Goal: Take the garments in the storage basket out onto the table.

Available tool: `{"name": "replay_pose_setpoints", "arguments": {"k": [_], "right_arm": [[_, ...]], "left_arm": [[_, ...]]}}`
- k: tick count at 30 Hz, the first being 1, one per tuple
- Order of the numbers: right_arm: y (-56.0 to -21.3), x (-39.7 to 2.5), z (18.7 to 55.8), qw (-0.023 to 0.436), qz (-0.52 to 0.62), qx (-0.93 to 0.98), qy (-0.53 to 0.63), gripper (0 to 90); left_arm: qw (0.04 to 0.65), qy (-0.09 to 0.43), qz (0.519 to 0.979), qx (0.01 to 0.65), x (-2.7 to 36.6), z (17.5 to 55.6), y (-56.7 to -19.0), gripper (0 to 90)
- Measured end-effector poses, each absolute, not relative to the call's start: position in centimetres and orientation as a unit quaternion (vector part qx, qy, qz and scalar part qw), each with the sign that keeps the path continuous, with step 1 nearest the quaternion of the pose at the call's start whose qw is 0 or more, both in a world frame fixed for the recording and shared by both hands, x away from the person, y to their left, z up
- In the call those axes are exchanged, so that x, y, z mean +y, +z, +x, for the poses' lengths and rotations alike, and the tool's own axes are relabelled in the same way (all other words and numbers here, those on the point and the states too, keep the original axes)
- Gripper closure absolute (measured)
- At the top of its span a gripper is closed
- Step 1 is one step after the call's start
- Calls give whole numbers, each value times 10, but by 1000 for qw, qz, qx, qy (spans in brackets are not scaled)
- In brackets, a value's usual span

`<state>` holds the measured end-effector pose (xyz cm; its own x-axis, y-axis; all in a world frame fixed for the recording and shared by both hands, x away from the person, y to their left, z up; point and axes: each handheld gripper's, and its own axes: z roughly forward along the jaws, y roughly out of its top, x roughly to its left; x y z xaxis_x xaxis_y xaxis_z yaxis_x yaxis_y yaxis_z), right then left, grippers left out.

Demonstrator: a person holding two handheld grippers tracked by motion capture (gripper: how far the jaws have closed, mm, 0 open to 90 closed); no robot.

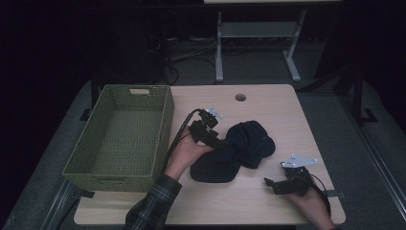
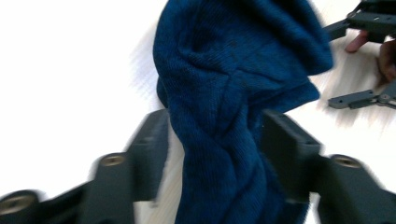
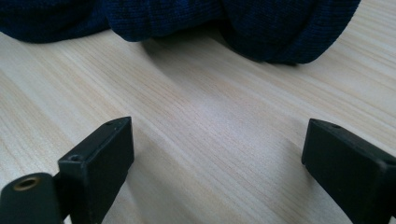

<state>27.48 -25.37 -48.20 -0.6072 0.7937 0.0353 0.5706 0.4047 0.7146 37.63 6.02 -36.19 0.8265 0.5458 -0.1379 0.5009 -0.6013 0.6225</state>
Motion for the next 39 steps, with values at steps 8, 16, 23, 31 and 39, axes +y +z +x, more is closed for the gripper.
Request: {"name": "replay_pose_setpoints", "arguments": {"k": [8, 16, 23, 31, 39], "right_arm": [[-482, -254, 275, 157, 415, 823, 356, 88], [-482, -254, 275, 157, 415, 823, 355, 89], [-482, -254, 275, 156, 414, 823, 356, 88], [-482, -254, 275, 157, 414, 823, 355, 88], [-482, -254, 275, 157, 414, 823, 355, 88]], "left_arm": [[351, -1, 894, 278, 75, 349, -360, 899], [347, -13, 898, 271, 76, 331, -384, 899], [334, -26, 903, 271, 71, 318, -414, 900], [304, -28, 914, 268, 62, 314, -436, 900], [290, -23, 917, 273, 61, 314, -452, 900]]}}
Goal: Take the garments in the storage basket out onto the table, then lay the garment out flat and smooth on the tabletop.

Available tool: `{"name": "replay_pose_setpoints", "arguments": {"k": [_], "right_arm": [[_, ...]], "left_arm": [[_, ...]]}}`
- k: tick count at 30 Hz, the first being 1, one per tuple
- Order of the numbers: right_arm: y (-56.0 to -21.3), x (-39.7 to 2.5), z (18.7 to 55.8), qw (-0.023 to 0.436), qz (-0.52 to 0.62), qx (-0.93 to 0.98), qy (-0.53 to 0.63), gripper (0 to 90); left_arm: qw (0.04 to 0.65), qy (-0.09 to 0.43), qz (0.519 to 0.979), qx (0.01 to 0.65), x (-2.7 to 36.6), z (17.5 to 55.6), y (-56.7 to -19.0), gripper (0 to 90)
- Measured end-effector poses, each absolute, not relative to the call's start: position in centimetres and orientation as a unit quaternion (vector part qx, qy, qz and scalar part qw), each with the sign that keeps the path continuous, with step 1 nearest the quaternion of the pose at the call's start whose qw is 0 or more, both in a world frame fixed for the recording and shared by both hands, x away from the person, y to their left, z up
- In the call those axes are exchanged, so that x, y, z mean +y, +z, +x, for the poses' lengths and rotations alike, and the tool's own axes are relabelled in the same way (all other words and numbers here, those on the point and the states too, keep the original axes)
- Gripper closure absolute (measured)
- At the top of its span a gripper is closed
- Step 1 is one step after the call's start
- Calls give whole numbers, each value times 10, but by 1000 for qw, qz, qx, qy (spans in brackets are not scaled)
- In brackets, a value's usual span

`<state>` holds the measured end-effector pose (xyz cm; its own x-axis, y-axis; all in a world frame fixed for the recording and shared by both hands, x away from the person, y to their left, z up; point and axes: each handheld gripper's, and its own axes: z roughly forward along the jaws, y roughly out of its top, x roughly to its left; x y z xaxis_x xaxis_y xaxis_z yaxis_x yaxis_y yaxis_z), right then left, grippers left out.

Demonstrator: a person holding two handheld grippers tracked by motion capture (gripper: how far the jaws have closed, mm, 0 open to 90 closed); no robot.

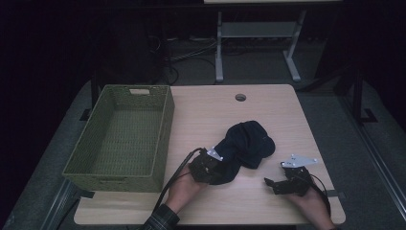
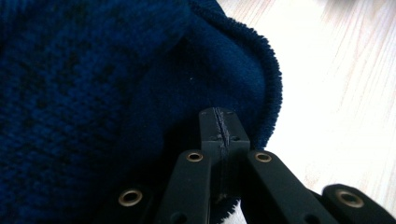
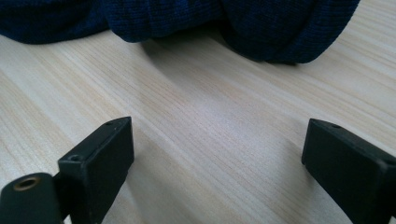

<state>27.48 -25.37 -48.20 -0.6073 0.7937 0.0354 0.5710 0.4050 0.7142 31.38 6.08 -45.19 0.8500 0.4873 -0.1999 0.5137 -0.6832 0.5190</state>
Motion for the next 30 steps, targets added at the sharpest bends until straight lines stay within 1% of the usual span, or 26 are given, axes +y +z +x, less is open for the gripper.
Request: {"name": "replay_pose_setpoints", "arguments": {"k": [10, 11, 13, 15, 23, 24, 30], "right_arm": [[-482, -254, 275, 158, 414, 823, 356, 98], [-481, -255, 275, 158, 415, 824, 353, 147], [-477, -255, 275, 145, 422, 822, 354, 167], [-474, -256, 274, 148, 422, 819, 358, 219], [-460, -251, 270, 156, 410, 810, 390, 242], [-456, -248, 270, 151, 402, 811, 398, 256], [-451, -236, 274, 151, 392, 815, 399, 259]], "left_arm": [[298, -30, 914, 274, 63, 315, -454, 900], [298, -30, 914, 273, 63, 316, -454, 900], [299, -30, 914, 274, 63, 316, -454, 899], [298, -31, 914, 274, 63, 316, -454, 900], [300, -36, 912, 278, 64, 317, -454, 900], [300, -36, 912, 278, 64, 317, -454, 899], [304, -39, 909, 282, 65, 317, -455, 900]]}}
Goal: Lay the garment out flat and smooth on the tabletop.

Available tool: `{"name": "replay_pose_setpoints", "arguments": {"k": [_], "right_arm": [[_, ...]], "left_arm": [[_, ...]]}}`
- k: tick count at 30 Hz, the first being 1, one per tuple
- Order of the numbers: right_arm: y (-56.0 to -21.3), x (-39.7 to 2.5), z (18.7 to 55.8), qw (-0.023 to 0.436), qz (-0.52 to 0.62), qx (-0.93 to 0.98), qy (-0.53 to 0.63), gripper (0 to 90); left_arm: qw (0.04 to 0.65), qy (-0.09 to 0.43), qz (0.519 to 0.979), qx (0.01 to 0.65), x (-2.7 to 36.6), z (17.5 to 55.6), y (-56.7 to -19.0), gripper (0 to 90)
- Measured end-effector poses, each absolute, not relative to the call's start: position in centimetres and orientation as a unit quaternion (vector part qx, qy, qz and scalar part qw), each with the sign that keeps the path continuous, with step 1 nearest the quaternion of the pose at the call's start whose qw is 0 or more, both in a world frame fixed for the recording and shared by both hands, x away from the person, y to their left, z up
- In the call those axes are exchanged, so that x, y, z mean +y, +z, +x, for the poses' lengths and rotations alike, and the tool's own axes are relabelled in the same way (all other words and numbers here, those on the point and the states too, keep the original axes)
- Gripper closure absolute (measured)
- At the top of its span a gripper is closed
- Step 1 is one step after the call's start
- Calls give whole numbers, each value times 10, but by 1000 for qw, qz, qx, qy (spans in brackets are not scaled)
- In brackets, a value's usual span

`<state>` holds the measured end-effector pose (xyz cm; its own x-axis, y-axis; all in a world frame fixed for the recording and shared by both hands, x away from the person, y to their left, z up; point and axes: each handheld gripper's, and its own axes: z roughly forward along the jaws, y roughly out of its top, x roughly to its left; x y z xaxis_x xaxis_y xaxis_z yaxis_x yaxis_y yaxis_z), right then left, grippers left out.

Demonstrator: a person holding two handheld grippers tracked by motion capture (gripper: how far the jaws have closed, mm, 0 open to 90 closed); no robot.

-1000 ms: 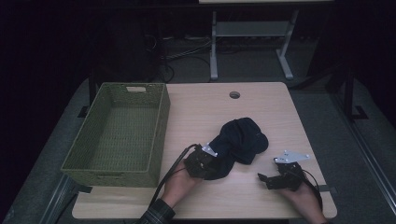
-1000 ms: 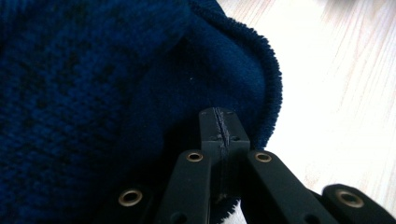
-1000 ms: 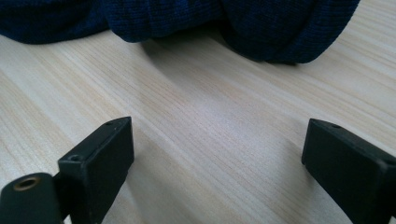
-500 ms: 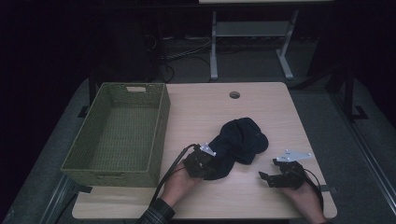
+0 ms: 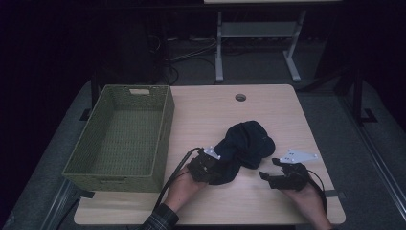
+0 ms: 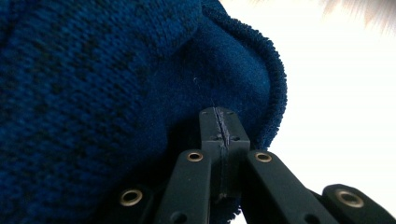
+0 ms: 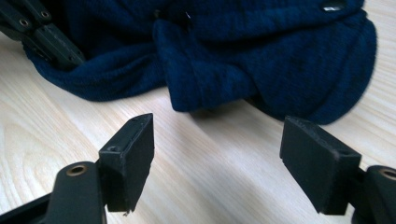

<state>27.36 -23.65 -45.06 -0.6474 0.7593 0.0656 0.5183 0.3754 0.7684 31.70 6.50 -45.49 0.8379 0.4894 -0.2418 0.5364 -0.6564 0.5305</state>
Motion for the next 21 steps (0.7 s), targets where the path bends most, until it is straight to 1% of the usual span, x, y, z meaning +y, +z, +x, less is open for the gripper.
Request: {"name": "replay_pose_setpoints", "arguments": {"k": [7, 14, 15, 17, 20, 21], "right_arm": [[-449, -224, 275, 147, 388, 816, 402, 259], [-451, -213, 281, 150, 391, 818, 395, 292], [-454, -209, 284, 152, 393, 818, 390, 316], [-456, -206, 287, 155, 393, 821, 385, 335], [-458, -204, 289, 166, 397, 821, 375, 425], [-458, -204, 289, 170, 395, 822, 373, 471]], "left_arm": [[296, -32, 913, 280, 63, 316, -453, 900], [297, -35, 912, 282, 63, 317, -454, 900], [297, -36, 912, 282, 63, 317, -454, 900], [297, -37, 911, 282, 64, 317, -454, 900], [297, -37, 911, 282, 64, 317, -454, 900], [297, -36, 912, 282, 64, 317, -454, 900]]}}
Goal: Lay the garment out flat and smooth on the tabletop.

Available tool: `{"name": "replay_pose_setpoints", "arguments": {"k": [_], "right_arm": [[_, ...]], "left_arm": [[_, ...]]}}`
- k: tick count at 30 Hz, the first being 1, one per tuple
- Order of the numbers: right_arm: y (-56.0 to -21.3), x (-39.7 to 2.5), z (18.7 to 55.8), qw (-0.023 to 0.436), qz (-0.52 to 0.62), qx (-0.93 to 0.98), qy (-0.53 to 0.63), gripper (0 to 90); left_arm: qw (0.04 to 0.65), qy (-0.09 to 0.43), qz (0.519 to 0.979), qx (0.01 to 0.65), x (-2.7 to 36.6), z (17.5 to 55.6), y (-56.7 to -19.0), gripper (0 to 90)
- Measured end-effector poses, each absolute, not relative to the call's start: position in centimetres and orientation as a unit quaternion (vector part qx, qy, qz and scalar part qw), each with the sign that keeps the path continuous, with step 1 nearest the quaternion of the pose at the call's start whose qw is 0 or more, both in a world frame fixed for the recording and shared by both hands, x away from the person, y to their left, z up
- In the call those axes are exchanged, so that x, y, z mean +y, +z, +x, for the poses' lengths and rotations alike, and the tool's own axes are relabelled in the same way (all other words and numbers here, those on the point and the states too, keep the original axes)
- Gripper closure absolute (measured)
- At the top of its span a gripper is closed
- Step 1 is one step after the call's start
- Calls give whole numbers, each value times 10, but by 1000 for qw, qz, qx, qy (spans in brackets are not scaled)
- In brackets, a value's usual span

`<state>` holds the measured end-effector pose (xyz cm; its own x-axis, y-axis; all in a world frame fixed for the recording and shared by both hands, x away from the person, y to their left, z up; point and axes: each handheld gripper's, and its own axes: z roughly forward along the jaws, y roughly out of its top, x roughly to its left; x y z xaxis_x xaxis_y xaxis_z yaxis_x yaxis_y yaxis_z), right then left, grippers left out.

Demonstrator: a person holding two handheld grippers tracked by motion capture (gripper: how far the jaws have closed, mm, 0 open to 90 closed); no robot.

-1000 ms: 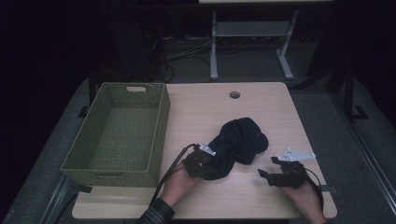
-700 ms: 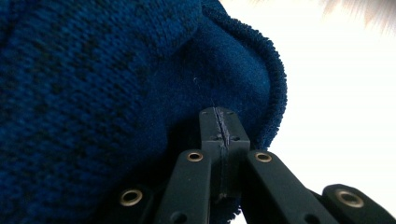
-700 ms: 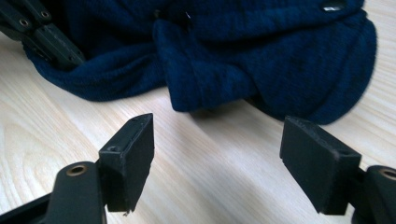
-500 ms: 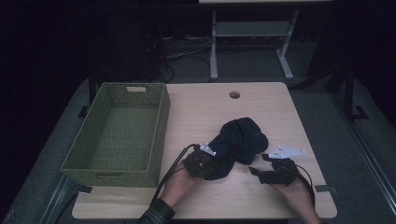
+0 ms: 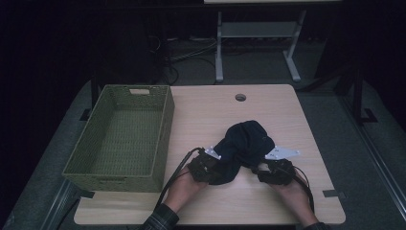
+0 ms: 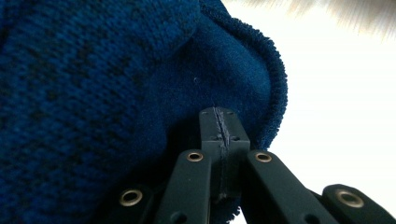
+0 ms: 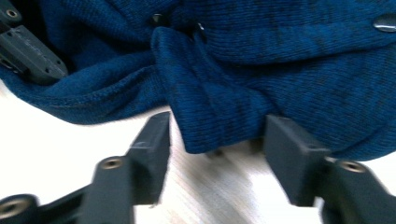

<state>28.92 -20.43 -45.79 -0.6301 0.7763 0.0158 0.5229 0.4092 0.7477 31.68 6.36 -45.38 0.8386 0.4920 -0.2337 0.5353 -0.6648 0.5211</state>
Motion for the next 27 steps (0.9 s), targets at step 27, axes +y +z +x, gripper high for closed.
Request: {"name": "replay_pose_setpoints", "arguments": {"k": [27], "right_arm": [[-424, -221, 314, 145, 360, 824, 412, 832]], "left_arm": [[295, -33, 912, 282, 62, 316, -453, 900]]}}
